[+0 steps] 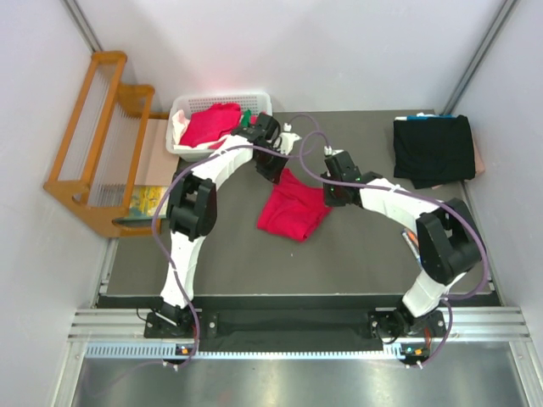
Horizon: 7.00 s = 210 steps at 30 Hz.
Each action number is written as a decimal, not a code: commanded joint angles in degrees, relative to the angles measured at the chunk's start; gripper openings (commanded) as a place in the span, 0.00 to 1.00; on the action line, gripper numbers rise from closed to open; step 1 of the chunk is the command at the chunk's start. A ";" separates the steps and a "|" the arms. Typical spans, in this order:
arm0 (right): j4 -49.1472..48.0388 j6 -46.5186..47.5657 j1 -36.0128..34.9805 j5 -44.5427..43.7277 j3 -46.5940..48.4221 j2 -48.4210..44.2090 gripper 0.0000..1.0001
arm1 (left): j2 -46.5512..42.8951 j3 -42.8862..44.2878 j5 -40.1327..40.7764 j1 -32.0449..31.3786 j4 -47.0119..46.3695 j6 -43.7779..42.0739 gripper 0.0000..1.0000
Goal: Fold and stack the t-shirts
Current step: Fold the tshirt
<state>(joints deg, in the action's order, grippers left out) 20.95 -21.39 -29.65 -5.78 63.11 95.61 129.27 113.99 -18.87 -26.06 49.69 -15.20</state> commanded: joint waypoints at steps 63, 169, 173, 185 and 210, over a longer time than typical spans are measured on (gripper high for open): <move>-26.22 -24.13 0.47 50.87 -3.26 4.61 0.76 | -57.38 -44.47 -16.28 29.14 -10.93 8.70 0.99; -53.03 -44.17 -1.73 57.02 -5.12 10.65 0.87 | -60.72 -46.06 -14.44 29.93 -8.56 4.30 0.99; -52.94 -45.32 -1.73 57.37 1.04 14.15 0.87 | -60.72 -45.88 -14.61 29.93 -8.56 4.65 0.99; -61.64 -52.44 -1.47 55.88 6.23 33.05 0.84 | -60.72 -44.74 -13.73 29.84 -7.94 4.22 0.99; -19.02 -16.14 14.87 43.23 -2.11 6.25 0.93 | -61.95 -45.27 -14.88 30.02 -6.36 3.43 0.99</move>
<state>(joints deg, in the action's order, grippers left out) -2.70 -40.60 -20.69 41.23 66.37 100.22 69.82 67.31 -32.58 3.57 42.22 -10.68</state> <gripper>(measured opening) 0.926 0.990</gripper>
